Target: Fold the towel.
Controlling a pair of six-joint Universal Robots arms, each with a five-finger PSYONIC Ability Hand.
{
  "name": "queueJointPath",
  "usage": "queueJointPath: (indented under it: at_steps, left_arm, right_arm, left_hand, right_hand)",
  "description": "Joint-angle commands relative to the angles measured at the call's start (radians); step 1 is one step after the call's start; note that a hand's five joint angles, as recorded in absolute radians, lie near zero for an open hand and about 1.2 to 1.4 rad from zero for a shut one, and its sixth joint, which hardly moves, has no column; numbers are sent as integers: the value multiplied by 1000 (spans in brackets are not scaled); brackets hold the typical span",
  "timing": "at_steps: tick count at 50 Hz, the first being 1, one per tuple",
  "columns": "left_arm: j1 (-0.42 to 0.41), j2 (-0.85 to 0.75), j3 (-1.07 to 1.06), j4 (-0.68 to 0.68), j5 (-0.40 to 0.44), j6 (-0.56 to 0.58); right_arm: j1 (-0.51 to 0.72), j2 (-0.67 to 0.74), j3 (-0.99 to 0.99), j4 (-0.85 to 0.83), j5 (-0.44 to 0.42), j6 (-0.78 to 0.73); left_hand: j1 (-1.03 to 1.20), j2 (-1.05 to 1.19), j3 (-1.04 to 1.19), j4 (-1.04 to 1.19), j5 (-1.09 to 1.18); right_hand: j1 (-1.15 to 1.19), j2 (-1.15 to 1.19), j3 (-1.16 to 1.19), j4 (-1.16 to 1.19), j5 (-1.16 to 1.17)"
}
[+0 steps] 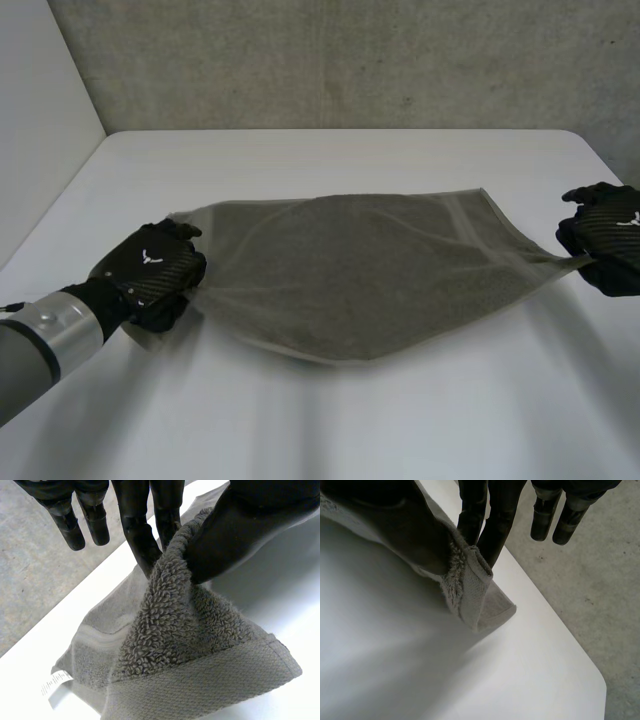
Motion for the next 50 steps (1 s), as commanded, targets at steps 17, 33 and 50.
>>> queueJointPath:
  at_steps: [17,33,50]
  left_arm:
    - [14,23,41,-386,114,120]
    - [-1,-372,445,-404,103,79]
    - [1,-548,589,-127,99,-118]
  right_arm:
    - [-161,128,-186,525,-116,-454]
    - [228,574,-841,425,188,-8]
    - [360,745,-924,13,350,302]
  left_hand:
    - [65,52,-38,-47,41]
    - [65,52,-38,-47,41]
    - [65,52,-38,-47,41]
  right_hand:
    - [91,61,8,28,52]
    - [91,61,8,28,52]
    - [91,61,8,28,52]
